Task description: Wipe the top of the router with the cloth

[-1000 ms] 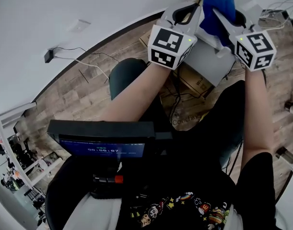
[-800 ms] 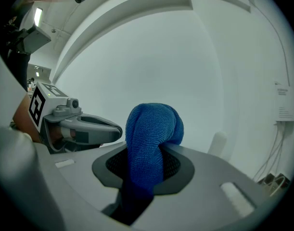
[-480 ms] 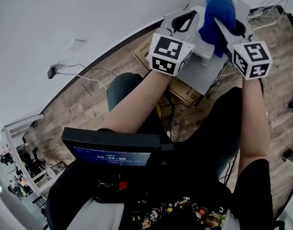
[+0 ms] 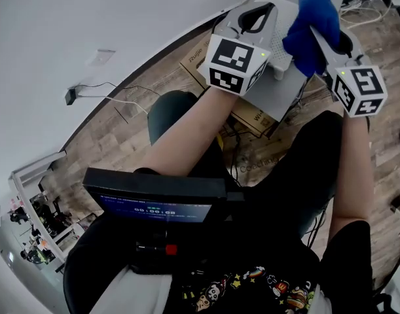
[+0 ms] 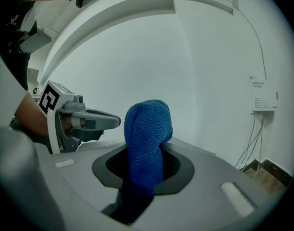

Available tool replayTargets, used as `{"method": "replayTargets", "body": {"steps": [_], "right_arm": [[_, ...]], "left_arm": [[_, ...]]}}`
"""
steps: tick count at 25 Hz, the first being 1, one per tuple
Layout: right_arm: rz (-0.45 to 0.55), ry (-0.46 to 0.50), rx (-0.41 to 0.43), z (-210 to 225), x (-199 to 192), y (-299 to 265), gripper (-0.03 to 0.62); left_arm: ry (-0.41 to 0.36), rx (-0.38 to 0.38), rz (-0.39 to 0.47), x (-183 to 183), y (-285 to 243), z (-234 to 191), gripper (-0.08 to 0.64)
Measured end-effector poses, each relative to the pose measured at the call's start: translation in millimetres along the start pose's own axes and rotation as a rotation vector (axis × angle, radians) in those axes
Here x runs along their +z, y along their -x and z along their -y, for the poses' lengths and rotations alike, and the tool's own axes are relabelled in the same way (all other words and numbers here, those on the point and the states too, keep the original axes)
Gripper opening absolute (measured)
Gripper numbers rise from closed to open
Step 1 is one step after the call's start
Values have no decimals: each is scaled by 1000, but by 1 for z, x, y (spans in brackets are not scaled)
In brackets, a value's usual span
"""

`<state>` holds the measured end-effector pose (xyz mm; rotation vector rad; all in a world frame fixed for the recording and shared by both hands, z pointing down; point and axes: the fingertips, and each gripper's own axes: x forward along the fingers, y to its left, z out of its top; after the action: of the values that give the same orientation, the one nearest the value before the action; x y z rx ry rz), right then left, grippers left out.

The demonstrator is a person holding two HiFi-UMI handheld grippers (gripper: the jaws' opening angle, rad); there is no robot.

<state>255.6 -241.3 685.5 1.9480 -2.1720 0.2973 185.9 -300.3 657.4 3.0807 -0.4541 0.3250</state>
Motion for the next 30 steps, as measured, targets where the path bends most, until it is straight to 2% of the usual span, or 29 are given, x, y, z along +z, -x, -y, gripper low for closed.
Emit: {"method": "replayTargets", "body": {"steps": [5, 10, 13, 16, 21, 26, 30], "right_arm": [[-7, -5, -5, -13, 0, 10, 129], [-91, -31, 52, -52, -4, 8, 129], [-102, -82, 81, -69, 11, 12, 129], [-115, -111, 30, -76, 42, 23, 128], [-116, -131, -16, -95, 129, 54, 127], [-96, -139, -38, -108, 244, 87, 127], [-62, -134, -83, -131, 341, 120, 127]], "left_arm": [[20, -26, -12, -2, 2, -2, 0], [60, -52, -73, -8, 21, -8, 0], [66, -51, -111, -7, 43, -17, 0], [96, -31, -150, 13, 70, -26, 0], [126, -20, -158, 95, 110, -25, 0], [129, -22, -132, 209, 146, -27, 0], [121, -54, -96, 304, 179, -28, 0]]}}
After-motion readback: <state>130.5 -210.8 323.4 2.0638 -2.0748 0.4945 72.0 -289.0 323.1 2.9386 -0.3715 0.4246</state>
